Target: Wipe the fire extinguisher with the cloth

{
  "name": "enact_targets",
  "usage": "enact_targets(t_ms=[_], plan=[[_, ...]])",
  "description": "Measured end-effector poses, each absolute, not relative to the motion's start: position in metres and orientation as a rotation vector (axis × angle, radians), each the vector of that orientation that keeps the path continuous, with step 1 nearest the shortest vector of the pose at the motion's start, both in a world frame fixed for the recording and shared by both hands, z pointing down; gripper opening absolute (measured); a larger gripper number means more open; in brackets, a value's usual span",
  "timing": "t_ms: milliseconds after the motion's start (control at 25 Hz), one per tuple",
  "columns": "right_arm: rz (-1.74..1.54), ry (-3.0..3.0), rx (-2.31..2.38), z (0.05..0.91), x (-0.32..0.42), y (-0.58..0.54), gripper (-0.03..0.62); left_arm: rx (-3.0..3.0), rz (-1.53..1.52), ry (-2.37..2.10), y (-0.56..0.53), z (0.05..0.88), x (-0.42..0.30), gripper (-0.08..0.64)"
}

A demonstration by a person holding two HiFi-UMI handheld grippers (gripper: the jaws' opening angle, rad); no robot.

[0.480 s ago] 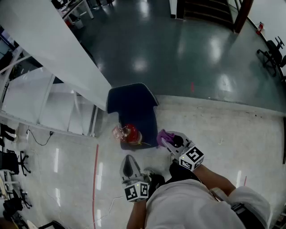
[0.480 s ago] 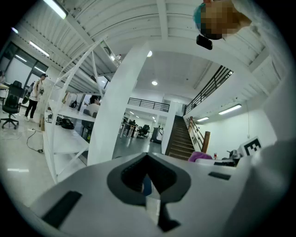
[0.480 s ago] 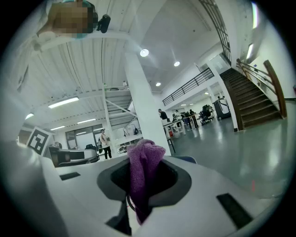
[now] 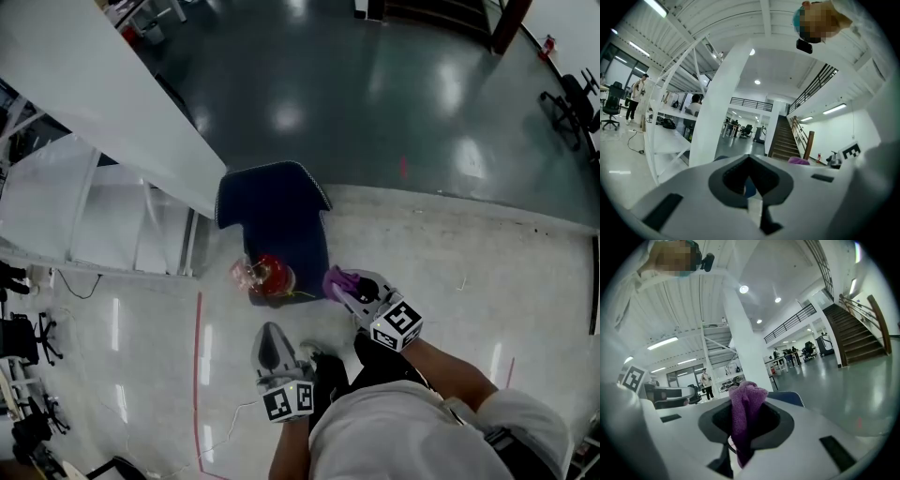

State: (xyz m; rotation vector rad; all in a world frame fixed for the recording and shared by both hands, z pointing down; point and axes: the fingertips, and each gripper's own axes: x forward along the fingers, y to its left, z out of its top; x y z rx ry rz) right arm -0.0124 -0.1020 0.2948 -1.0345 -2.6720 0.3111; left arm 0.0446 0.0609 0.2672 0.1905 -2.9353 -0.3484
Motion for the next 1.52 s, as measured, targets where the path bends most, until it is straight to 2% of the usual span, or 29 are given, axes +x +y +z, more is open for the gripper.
enact_targets(t_ms=[320, 720, 920, 1160, 1520], plan=[[0.249, -2.572, -1.001, 0.416, -0.071, -0.089, 0.078, 0.130, -0.377, -2.934, 0.066, 0.309, 0.020, 0.005], [0.335, -2.494, -0.898, 0.655, -0.112, -0.054, 0.078, 0.143, -0.519, -2.910, 0.060, 0.413, 0.033, 0.005], [0.315, -2.435, -0.874, 0.743, -0.110, -0.024, 0.078, 0.183, -0.577, -2.898, 0.058, 0.438, 0.043, 0.005], [0.367, -2.323, -0.952, 0.789, -0.113, 0.011, 0.078, 0.179, -0.573, -2.896, 0.062, 0.438, 0.047, 0.005], [0.635, -2.223, -1.041, 0.770, -0.110, 0.025, 0.078, 0.182, -0.587, -2.890, 0.067, 0.446, 0.054, 0.005]])
